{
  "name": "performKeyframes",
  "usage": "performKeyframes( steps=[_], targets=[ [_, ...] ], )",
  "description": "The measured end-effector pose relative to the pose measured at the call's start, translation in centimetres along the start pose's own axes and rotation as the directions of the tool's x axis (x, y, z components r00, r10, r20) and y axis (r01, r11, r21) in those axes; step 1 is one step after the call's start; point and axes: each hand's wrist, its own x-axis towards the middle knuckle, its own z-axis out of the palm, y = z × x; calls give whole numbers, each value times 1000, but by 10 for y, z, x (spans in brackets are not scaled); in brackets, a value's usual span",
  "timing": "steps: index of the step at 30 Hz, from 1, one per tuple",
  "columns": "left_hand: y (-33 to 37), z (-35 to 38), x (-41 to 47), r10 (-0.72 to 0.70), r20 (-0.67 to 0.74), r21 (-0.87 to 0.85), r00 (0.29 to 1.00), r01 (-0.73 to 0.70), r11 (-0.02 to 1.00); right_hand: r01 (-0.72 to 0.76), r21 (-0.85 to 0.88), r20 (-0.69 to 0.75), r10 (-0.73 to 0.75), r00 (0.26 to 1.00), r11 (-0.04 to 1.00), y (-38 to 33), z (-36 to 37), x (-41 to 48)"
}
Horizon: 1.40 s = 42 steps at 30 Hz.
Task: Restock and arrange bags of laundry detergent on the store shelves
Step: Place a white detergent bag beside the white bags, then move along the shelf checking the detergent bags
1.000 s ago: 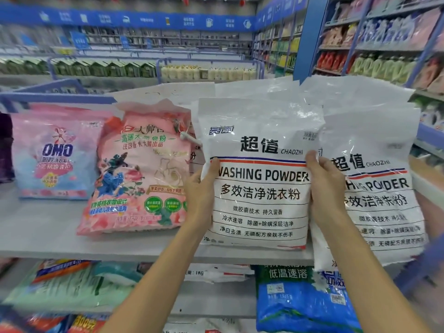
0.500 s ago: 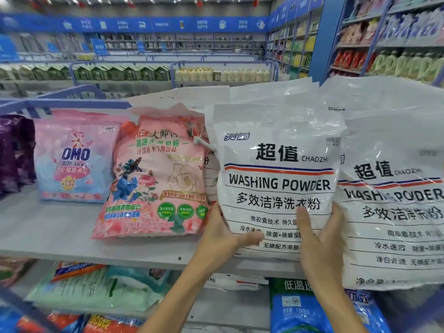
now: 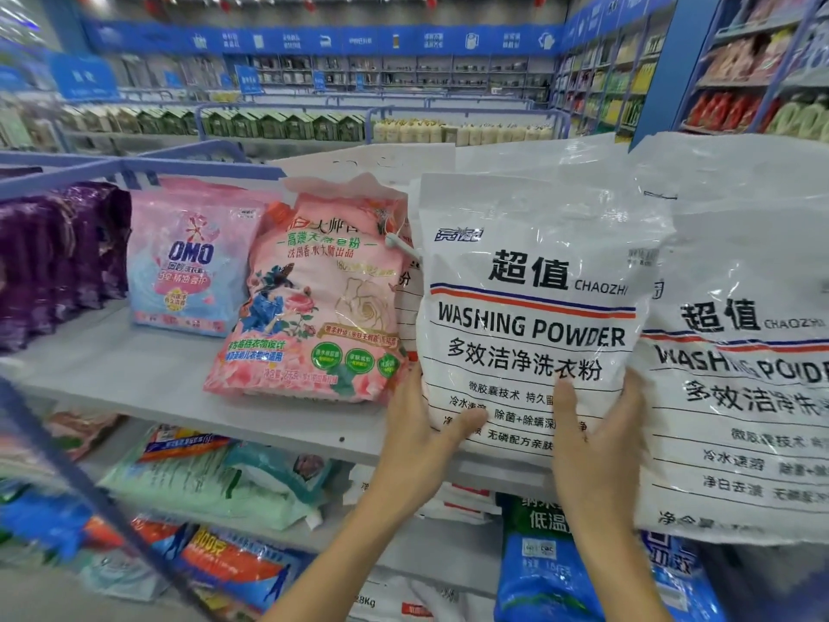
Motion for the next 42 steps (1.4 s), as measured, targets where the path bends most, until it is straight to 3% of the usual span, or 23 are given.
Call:
performKeyframes(
  steps=[3, 6, 12, 16, 22, 31, 37, 42],
  targets=[
    [3, 1, -12, 35, -55, 110, 998, -29, 993, 48, -58, 18, -47, 999, 997, -3, -8, -17],
    [-4, -8, -25, 42, -18, 251, 999, -36, 967, 26, -172, 39, -20, 999, 985, -5, -16, -39],
    [-21, -54, -61, 134, 70, 560, 989, -150, 815, 80, -355, 146, -29, 989, 931, -8, -10, -85],
    [-48, -115, -96, 70, 24, 620, 997, -70, 781, 113, -358, 293, -4, 956, 927, -23, 24, -132],
    [-89, -255, -164, -20, -211, 655, 977, 156, 739, 259, -262, 575, -65, 816, 930, -78, 117, -216],
    [-132, -450, -293, -101, -576, 555, 811, 479, 680, 416, -30, 798, -229, 557, 909, -172, 260, -369],
    [-142, -548, -323, -133, -695, 451, 706, 573, 684, 437, 86, 862, -287, 418, 895, -216, 340, -432],
    [-169, -625, -308, -125, -716, 439, 686, 583, 684, 435, 147, 881, -317, 351, 889, -249, 428, -459]
  ],
)
